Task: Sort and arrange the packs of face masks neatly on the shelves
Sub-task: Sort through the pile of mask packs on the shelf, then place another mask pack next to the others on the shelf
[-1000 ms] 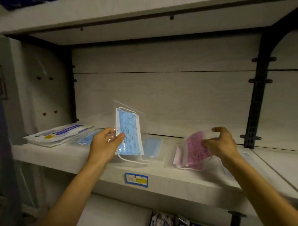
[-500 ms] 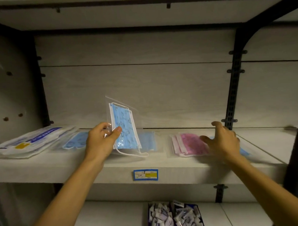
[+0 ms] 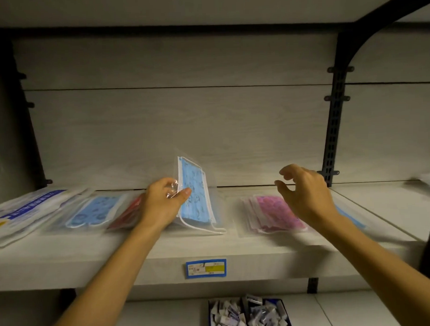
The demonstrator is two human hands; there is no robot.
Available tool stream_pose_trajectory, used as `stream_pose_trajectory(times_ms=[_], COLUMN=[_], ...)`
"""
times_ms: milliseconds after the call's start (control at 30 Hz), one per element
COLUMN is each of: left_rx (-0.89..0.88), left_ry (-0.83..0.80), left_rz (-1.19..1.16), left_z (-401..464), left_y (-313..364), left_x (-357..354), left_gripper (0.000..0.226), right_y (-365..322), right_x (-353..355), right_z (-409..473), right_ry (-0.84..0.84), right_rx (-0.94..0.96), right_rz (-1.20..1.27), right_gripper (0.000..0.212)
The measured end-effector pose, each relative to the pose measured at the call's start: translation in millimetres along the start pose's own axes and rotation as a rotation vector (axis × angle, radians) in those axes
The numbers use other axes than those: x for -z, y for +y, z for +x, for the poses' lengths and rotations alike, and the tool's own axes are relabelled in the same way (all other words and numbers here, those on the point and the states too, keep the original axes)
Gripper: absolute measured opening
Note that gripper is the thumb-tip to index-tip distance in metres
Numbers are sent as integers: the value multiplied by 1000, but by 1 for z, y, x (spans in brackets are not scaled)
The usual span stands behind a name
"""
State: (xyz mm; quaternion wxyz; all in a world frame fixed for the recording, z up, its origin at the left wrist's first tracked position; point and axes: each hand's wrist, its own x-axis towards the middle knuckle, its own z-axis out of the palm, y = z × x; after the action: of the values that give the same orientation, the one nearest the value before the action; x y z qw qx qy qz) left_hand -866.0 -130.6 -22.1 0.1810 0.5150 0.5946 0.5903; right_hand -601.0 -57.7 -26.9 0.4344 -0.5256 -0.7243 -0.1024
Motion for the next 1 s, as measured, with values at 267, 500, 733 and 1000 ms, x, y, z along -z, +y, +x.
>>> stream_pose_trajectory(times_ms=[267,500,733,1000], left_rx=[-19,-59,-197,-463], left_ry=[-10,12,-27,-183], left_rz=[282,710,846,809], left_z=[36,54,58,39], left_y=[-17,-27,-18,5], left_x=[-15,-23,-14,-18], left_gripper=[25,64,59,45], right_y=[-7,-9,-24,-40], right_x=[-14,-22,-23,4], right_z=[26,40,42,15], right_ry=[-1,-53,-62,-79], right_rx=[94,157,190,174], right_rz=[8,-17,-42,-103], right_gripper=[28,30,30,31])
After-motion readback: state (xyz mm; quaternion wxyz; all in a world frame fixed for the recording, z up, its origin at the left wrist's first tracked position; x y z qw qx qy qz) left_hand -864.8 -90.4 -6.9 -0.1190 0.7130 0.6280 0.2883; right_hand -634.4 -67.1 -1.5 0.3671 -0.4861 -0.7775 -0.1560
